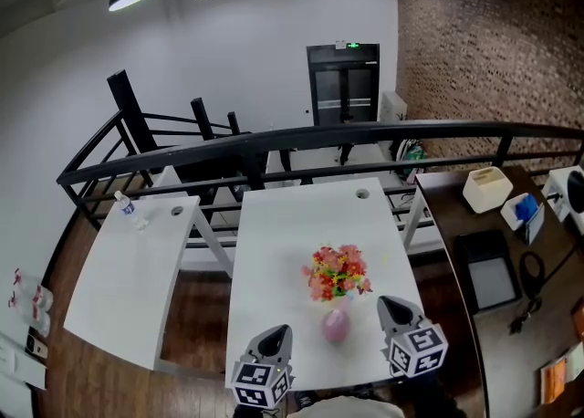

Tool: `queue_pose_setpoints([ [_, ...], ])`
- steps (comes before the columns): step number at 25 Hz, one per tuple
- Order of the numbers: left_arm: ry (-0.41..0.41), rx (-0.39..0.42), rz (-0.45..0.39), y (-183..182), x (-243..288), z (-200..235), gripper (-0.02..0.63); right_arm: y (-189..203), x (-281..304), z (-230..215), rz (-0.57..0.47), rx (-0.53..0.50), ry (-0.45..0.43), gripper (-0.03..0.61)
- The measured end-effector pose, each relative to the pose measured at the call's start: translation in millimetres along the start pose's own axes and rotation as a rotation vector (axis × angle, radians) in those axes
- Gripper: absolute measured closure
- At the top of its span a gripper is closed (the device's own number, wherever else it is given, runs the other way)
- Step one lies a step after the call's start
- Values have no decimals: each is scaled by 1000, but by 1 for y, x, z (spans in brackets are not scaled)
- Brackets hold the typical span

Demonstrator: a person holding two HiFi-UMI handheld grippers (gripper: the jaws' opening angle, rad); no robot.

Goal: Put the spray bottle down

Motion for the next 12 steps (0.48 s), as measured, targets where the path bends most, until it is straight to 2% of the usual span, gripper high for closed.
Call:
queue_pose_setpoints([
  [12,31,31,65,11,11,-10,604,7,-4,-6,15,14,5,591],
])
Point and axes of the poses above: the fingertips, and each gripper's own axes: x forward along the fingers, z to its left, y out of its underside, the point moved 2 cm from there along -x, backward along the fingers, and after that the axes turned 3 degrees about -x, right-handed, at the moved point
